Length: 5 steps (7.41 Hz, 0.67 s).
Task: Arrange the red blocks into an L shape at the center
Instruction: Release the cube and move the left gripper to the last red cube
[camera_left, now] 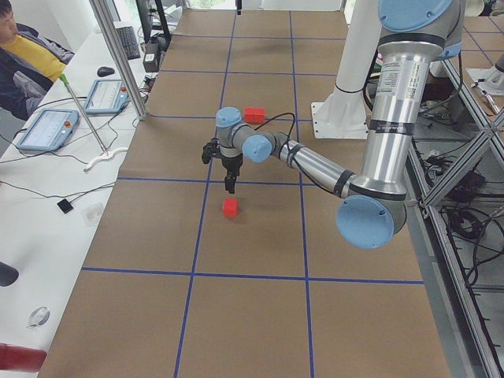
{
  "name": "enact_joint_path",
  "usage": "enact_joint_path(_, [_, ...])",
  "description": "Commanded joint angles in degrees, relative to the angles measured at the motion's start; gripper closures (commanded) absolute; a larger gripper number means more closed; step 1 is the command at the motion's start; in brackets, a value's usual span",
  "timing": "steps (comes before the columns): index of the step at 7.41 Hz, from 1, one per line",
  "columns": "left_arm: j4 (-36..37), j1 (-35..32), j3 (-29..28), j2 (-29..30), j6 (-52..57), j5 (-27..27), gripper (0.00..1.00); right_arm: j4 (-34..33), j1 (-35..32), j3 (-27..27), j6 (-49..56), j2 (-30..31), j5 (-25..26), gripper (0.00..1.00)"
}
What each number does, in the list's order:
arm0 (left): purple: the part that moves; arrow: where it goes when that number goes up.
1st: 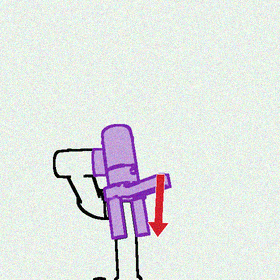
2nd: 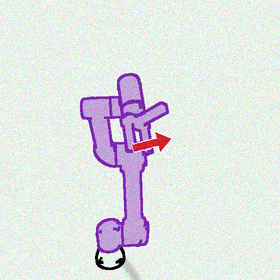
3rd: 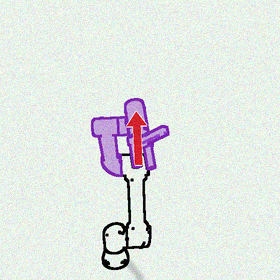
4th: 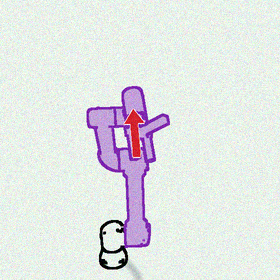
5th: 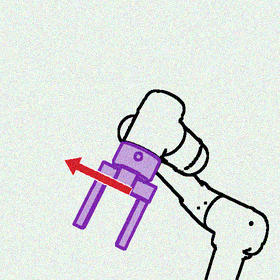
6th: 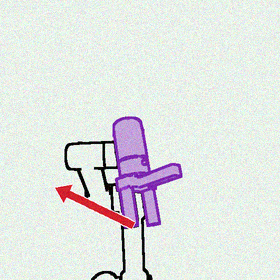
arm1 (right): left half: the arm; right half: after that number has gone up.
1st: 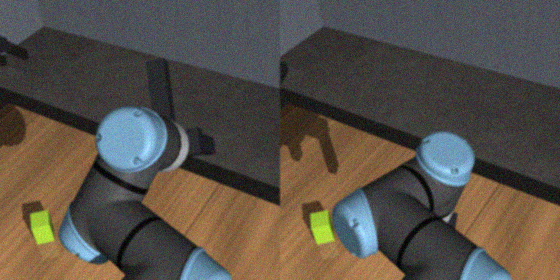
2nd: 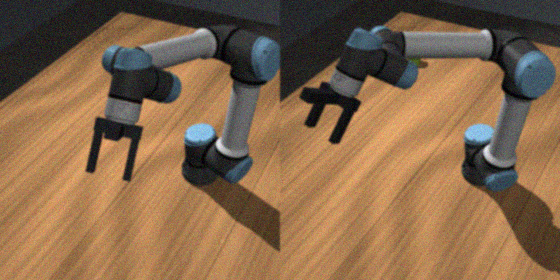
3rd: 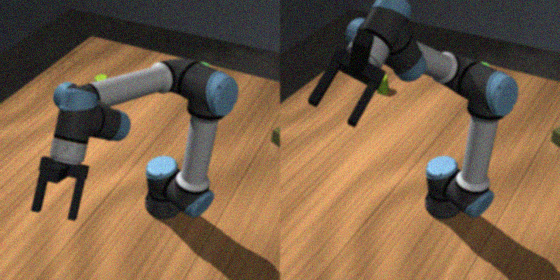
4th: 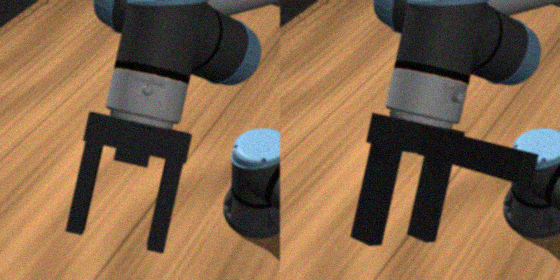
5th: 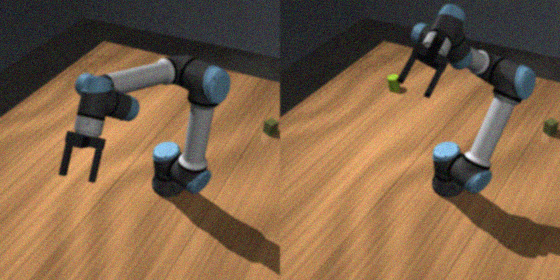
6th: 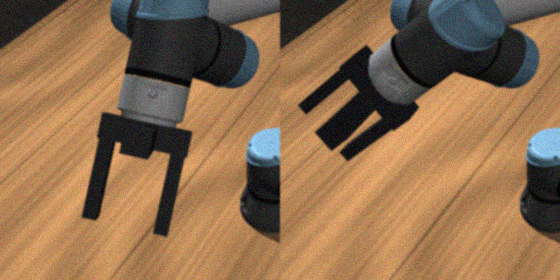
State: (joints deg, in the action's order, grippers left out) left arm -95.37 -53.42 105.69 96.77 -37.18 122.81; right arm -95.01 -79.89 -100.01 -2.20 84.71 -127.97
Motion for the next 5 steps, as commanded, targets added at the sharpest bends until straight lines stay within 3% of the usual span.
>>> enact_joint_path(1, [-9.24,-0.54,-3.35,-2.72,1.06,1.99,0.0,0.0,0.09,-0.01,0.09,-0.07,0.0,0.01])
enact_joint_path(3, [-13.51,-0.46,-7.94,-2.38,1.15,1.99,0.0,0.0,0.0,-0.01,0.09,-0.15,0.0,0.01])
enact_joint_path(5, [-13.52,-0.54,-8.21,-2.29,1.15,1.9,0.0,0.0,0.0,0.08,0.09,-0.24,0.0,0.01])
